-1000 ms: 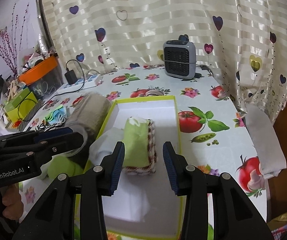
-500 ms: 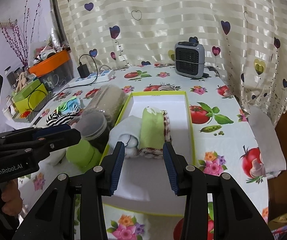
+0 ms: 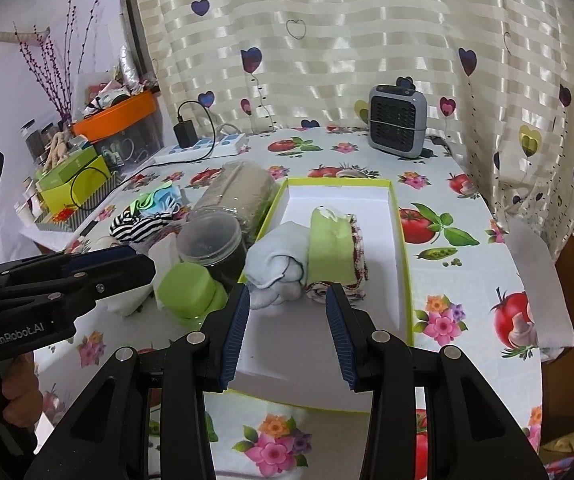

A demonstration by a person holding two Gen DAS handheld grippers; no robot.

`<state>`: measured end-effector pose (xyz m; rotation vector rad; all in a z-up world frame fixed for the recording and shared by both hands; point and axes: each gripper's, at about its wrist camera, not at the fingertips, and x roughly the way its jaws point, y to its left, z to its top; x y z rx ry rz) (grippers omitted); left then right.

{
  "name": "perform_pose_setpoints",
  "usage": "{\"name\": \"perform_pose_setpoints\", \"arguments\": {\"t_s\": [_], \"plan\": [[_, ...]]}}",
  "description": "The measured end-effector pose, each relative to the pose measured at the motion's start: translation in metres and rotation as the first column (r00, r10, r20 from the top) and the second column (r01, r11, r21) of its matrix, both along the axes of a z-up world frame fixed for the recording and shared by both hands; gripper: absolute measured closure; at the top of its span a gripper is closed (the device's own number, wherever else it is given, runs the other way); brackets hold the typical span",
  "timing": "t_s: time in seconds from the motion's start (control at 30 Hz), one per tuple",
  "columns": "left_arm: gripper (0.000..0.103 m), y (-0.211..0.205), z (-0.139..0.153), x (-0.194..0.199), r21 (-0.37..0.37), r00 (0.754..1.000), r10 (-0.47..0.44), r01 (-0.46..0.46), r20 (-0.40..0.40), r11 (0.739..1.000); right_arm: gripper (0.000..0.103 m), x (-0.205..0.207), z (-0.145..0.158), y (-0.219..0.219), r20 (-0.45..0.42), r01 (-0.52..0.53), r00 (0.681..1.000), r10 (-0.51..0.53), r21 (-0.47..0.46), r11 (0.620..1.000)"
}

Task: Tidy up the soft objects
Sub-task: 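Withdraw both grippers from the box back toward the pile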

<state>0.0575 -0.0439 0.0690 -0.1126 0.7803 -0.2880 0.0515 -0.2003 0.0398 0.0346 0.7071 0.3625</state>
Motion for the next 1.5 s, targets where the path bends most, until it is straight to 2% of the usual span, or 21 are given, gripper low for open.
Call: {"name": "perform_pose_setpoints", "arguments": {"t_s": [1.03, 1.5], "plan": [[0.069, 0.048, -0.009, -0.018, -0.005, 0.993, 0.118, -0.118, -0.018, 0.993, 0.062, -0.012, 0.005, 0.036, 0.016, -0.107, 0.994, 0.108, -0.008, 0.994], [0.069, 0.083, -0.025, -0.020, -0.008, 0.975, 0.213, -0.214, -0.057, 0.977, 0.060, -0.018, 0.001, 0.055, 0.025, -0.184, 0.983, 0.184, 0.009, 0.983]]}}
